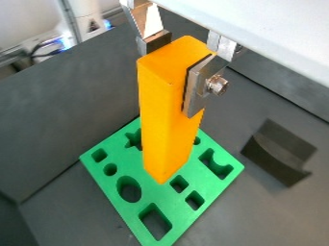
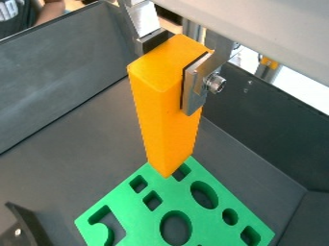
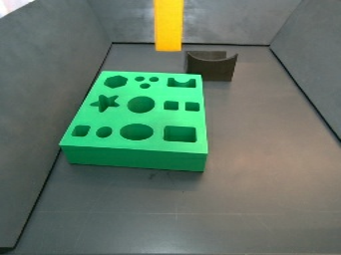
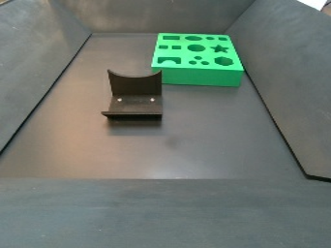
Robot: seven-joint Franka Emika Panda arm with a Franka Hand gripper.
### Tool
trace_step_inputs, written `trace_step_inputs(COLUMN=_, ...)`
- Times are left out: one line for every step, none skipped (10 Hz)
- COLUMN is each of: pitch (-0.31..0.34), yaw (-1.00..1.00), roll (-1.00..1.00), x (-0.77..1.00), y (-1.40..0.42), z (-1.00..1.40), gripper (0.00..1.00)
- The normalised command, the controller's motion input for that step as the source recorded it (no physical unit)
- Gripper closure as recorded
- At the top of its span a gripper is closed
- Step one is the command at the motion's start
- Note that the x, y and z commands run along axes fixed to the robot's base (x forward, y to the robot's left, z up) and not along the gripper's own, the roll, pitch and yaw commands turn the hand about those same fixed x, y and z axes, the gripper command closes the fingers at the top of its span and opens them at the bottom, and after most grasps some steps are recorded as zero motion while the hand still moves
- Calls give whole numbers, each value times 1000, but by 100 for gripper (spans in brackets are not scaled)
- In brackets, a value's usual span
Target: Insert the rectangle object.
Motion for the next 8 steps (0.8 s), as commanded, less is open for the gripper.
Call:
trace_step_inputs(pitch=-34, yaw=-1000, roll=24, x=0, y=0, z=-283, gripper=100)
trace_step_inputs(pitch=-59, yaw=-1000, roll=60, x=37, y=-17, z=-366, gripper=100)
trace_step_inputs(pitch=-57, yaw=-997, roll=71, x=43, y=-29, z=-389, gripper=100)
trace_step_inputs(pitch=-50, yaw=-994, roll=70, x=46, y=-34, z=-380, gripper=100)
trace_step_inputs(pitch=-50, yaw=-991, roll=73, x=46, y=-49, z=-380, gripper=100)
trace_step_inputs(pitch=-47, yaw=-994, roll=70, x=37, y=-46, z=-371, gripper=100)
trace_step_inputs(pitch=-33, yaw=-1000, roll=66, x=14, y=-51, z=-349, gripper=100)
trace_step_inputs(pitch=-11, yaw=-1000, roll=57, x=0, y=-57, z=-317, gripper=100)
